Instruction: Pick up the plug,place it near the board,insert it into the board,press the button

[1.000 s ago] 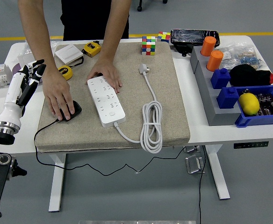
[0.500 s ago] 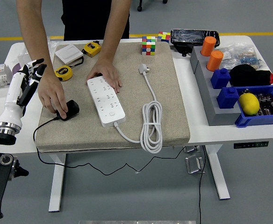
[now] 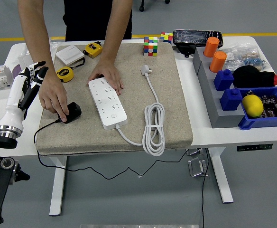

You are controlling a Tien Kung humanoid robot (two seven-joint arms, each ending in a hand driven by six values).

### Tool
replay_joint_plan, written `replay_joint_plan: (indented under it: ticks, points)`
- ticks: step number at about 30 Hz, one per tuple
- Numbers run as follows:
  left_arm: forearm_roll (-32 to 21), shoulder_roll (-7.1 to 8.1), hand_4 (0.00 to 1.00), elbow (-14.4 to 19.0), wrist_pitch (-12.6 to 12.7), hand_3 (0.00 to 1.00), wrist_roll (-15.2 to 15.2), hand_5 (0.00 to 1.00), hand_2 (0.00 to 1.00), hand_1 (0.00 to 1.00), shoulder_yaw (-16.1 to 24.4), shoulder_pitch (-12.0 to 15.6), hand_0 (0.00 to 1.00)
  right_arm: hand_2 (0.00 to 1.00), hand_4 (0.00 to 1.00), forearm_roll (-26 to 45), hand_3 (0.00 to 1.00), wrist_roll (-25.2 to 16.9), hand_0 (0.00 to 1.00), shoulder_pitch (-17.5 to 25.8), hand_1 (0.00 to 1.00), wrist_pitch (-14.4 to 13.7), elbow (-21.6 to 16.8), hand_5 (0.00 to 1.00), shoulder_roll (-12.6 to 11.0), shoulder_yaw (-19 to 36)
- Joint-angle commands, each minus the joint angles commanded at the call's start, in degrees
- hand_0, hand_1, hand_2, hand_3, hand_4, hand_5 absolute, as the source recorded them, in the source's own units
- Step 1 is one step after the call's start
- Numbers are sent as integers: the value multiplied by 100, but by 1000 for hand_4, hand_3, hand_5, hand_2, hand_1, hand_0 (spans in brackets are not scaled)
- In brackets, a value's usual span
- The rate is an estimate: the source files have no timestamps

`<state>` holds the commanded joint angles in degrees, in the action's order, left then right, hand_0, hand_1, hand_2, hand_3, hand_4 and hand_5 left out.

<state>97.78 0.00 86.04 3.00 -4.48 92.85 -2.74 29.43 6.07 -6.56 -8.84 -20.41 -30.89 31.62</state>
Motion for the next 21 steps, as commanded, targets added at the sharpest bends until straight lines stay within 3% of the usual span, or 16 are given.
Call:
replay_joint_plan:
  ticks: [1,2,6,11,14,15,18,21]
  points:
    - [30,0,998,-9,2,808,-4,998,808,862,-8,1,831,750,998,-34,768,-46,797,2,761,-89,-18,904,-3,8]
    - [48,0,998,-12,6,808,-11,998,806,860,-20,-8,828,754,998,-148,782,-129,795,-3,765,-250,-64,998,-19,-22]
    - [47,0,998,-12,34,808,-25,998,806,860,-47,-70,828,754,998,-351,782,-214,795,-9,765,-387,-138,998,-58,-97]
    - [49,0,998,-14,19,806,-15,998,804,860,-41,-68,825,750,998,-509,770,48,796,-22,762,86,-93,998,-69,-170]
    - [39,0,998,-20,12,805,-10,998,804,858,-38,-50,824,745,998,-506,767,9,796,-61,758,-88,-68,998,-56,-179]
    - [36,0,998,-22,5,805,-6,998,804,858,-41,-52,824,745,998,-496,767,65,796,-76,758,-32,-54,998,-70,-229]
    - [49,0,998,-18,-13,805,1,998,804,858,-53,-84,824,745,998,-593,767,327,796,-115,758,359,-44,998,-131,-435]
    - [46,0,998,-24,-11,803,-2,998,804,858,-49,-99,823,740,998,-636,761,443,795,-143,754,545,-20,998,-155,-566]
